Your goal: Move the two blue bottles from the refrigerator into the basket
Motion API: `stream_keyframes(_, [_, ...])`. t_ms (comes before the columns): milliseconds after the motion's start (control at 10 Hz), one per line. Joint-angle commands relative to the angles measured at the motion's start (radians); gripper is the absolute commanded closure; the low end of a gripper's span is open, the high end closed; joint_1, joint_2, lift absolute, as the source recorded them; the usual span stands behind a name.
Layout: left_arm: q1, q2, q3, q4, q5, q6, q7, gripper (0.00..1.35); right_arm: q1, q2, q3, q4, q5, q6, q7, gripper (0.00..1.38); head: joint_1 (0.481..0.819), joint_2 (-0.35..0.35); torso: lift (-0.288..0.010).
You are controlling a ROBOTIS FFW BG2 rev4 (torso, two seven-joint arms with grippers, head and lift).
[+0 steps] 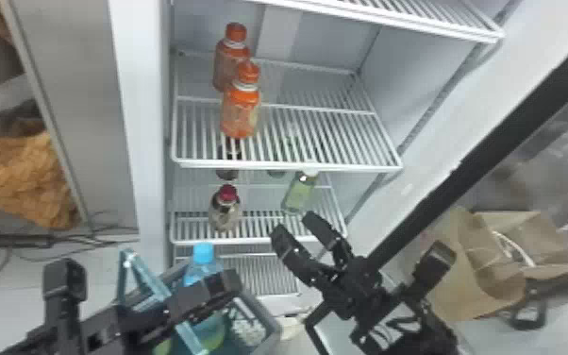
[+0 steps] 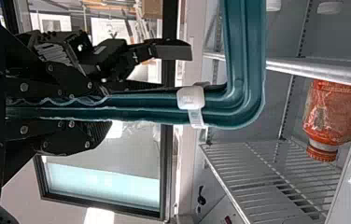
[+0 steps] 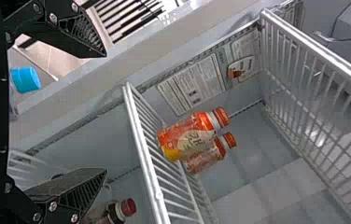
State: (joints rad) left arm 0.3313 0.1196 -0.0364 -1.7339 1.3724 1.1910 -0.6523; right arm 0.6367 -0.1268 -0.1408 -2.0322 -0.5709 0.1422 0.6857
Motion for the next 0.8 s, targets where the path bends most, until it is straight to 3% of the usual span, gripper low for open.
stream_keyframes(0, [0.002, 0.000, 0.000, 0.000, 0.000, 0.002, -0.001, 1.20, 0.058, -0.005, -0.013, 0.009, 0.003, -0.091, -0.002, 0.19, 0.695, -0.347, 0.000])
stream_keyframes(300, [0.002, -0.002, 0.000, 0.000, 0.002, -0.001, -0.001, 1.20, 0.127, -0.013, -0.043, 0.050, 0.003, -0.245, -0.002, 0.19, 0.695, -0.350, 0.000])
stream_keyframes(700, [0.007, -0.003, 0.000, 0.000, 0.000, -0.001, -0.003, 1.20, 0.269, -0.004, -0.106, 0.001, 0.009, -0.339, -0.002, 0.19, 0.695, -0.350, 0.000])
